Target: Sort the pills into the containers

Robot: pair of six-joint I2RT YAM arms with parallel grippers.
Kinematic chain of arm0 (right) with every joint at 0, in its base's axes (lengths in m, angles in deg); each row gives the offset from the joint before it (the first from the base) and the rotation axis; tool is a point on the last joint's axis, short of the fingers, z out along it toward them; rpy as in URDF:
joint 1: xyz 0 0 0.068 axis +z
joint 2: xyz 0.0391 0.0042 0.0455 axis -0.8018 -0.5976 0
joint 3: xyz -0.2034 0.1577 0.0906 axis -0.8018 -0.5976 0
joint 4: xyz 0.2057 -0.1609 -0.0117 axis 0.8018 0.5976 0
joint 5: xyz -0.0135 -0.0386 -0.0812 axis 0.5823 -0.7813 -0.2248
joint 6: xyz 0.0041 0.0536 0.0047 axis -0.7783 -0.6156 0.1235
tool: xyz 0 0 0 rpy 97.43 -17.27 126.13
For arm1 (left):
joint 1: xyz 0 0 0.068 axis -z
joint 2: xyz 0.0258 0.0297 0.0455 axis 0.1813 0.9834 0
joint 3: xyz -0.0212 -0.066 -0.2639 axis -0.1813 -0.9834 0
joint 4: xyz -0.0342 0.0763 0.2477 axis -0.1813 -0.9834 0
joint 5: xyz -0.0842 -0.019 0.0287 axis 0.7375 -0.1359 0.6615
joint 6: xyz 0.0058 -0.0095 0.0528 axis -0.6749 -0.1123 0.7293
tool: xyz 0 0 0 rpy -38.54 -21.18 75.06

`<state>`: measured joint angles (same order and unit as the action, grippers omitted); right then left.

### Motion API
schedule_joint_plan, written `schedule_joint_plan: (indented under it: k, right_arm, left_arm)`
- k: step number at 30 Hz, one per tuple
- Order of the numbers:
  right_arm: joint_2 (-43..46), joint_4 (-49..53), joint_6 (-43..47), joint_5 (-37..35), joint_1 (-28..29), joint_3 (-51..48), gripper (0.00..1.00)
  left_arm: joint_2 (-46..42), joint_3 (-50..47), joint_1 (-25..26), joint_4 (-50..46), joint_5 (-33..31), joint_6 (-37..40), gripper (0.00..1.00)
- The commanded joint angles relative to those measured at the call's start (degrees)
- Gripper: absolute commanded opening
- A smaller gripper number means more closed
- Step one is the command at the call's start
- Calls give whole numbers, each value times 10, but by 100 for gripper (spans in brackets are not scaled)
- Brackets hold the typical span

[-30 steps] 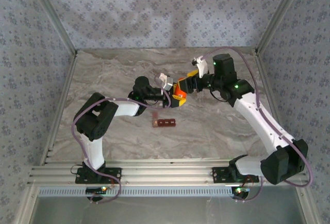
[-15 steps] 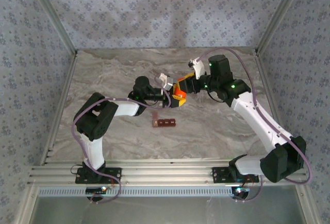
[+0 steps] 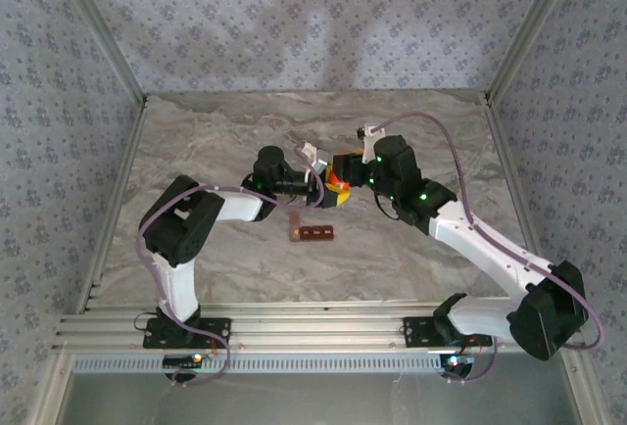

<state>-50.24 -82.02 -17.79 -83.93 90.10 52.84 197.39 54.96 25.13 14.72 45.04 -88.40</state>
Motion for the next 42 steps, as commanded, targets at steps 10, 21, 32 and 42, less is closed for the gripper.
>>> schedule_joint_plan:
  k: [10,21,32,42]
  right_arm:
    - [44,207,42,153,-64,150,81]
    - [3,231,233,319,-140,169,78]
    - [-44,240,250,313,-126,180,74]
    - [-63,235,234,288,-118,167,42]
  left_arm:
    - [-35,19,9,67,12,16,0]
    - [-32,23,9,63,21,15,0]
    - [-30,25,11,64,22,13,0]
    - [-32,23,11,64,20,15,0]
